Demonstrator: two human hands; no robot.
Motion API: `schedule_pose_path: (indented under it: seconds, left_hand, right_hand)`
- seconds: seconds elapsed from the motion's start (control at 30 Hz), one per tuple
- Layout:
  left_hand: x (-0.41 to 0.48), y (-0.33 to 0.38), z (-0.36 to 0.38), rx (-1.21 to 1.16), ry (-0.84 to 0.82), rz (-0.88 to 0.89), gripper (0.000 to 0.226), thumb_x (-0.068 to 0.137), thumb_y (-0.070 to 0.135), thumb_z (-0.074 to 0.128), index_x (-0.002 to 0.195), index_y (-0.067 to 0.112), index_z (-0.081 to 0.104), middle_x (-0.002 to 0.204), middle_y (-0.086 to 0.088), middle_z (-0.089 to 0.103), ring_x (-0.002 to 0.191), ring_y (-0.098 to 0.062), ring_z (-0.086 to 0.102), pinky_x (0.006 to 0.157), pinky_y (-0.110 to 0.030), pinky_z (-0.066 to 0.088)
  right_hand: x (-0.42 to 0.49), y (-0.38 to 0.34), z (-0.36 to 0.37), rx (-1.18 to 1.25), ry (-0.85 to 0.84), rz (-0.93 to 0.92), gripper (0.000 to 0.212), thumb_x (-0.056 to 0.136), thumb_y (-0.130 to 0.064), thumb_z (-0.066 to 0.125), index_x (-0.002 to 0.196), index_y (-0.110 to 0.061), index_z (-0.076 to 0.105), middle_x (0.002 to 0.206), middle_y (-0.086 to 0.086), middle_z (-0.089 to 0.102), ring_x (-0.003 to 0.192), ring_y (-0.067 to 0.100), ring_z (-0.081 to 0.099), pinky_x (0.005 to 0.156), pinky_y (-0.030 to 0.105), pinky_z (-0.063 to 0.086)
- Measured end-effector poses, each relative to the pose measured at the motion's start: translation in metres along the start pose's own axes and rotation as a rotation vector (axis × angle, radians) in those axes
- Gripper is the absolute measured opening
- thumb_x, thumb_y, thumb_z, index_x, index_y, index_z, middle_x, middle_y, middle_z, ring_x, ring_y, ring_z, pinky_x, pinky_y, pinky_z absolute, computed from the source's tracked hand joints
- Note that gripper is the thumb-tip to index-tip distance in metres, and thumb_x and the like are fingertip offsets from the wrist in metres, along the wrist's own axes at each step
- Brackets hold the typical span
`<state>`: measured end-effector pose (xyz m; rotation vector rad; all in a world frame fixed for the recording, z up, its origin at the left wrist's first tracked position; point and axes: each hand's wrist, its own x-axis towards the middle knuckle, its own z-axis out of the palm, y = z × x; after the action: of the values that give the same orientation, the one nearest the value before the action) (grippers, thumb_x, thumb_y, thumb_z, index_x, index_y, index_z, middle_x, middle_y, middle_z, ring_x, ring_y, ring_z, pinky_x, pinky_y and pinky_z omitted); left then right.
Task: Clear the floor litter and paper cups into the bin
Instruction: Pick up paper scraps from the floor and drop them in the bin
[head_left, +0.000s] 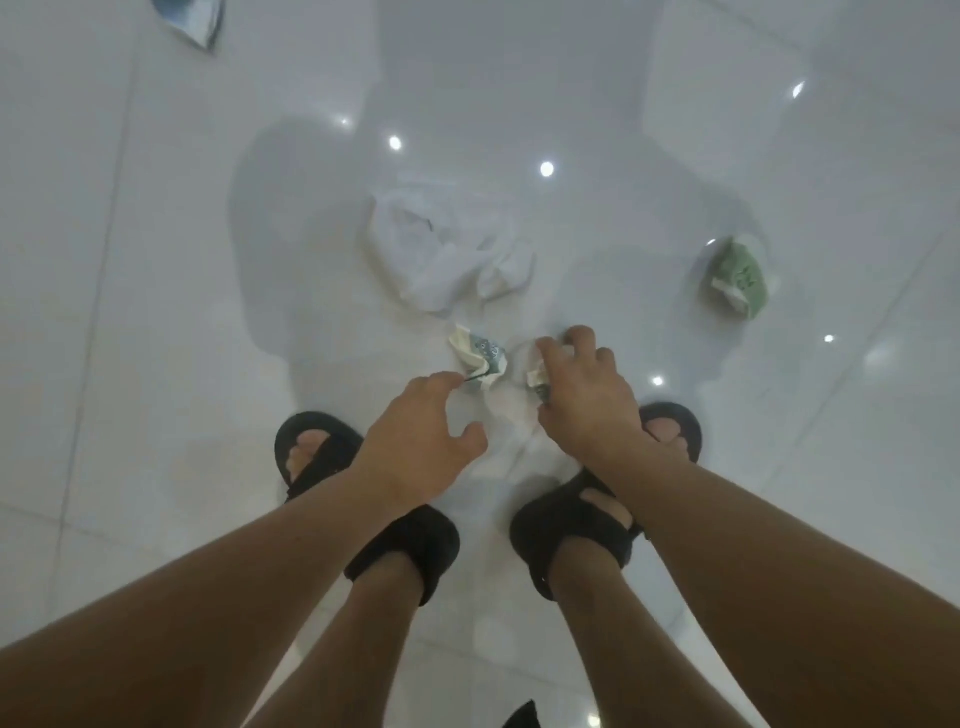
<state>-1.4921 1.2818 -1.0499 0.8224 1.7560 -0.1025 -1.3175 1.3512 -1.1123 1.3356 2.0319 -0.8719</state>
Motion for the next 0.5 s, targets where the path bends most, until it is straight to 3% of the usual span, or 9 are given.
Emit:
schedule_pose_path:
  seconds: [0.07,0.23,0.37,0.5]
  left_hand:
    - [0.003,0.0,0.007,-0.039,-0.023,-0.024,0.061,0.087,0.045,0.058,0.141,0.026,0.037,0.136,0.003,0.047,0.118,-0.016,0.05,0.101,-0.032,0.04]
    - [-0.009,0.022,0.003,-0.25,-0.036,-0.063,0.059,0.086,0.047,0.06,0.137,0.026,0.041,0.126,0.006,0.052,0.108,-0.013,0.056,0.097,-0.035,0.046]
    - [-0.02,0.045,-0.015,-0.366,-0.043,-0.042,0.04,0.087,0.036,0.062,0.123,0.028,0.047,0.106,0.013,0.061,0.093,-0.004,0.061,0.074,-0.018,0.046]
    - [-0.026,0.052,-0.028,-0.31,-0.047,-0.053,0.019,0.091,0.021,0.057,0.109,0.017,0.054,0.095,-0.002,0.065,0.083,-0.014,0.063,0.069,-0.022,0.048]
  right_hand:
    - [-0.001,0.0,0.006,0.079,0.021,-0.001,0.055,0.082,-0.016,0.064,0.132,-0.017,0.041,0.136,0.008,0.032,0.108,0.029,0.044,0.08,0.036,0.05]
    - [-0.026,-0.013,-0.01,0.275,0.088,-0.13,0.077,0.08,-0.037,0.072,0.144,-0.018,0.034,0.14,0.006,0.034,0.115,0.024,0.048,0.088,0.036,0.051]
    - [-0.05,-0.035,-0.036,0.426,0.119,-0.323,0.081,0.078,-0.037,0.077,0.145,-0.013,0.038,0.141,0.006,0.039,0.115,0.02,0.051,0.087,0.039,0.054]
    - [-0.057,-0.047,-0.044,0.503,0.108,-0.42,0.089,0.074,-0.035,0.081,0.147,-0.01,0.036,0.145,0.009,0.037,0.118,0.024,0.054,0.09,0.041,0.054]
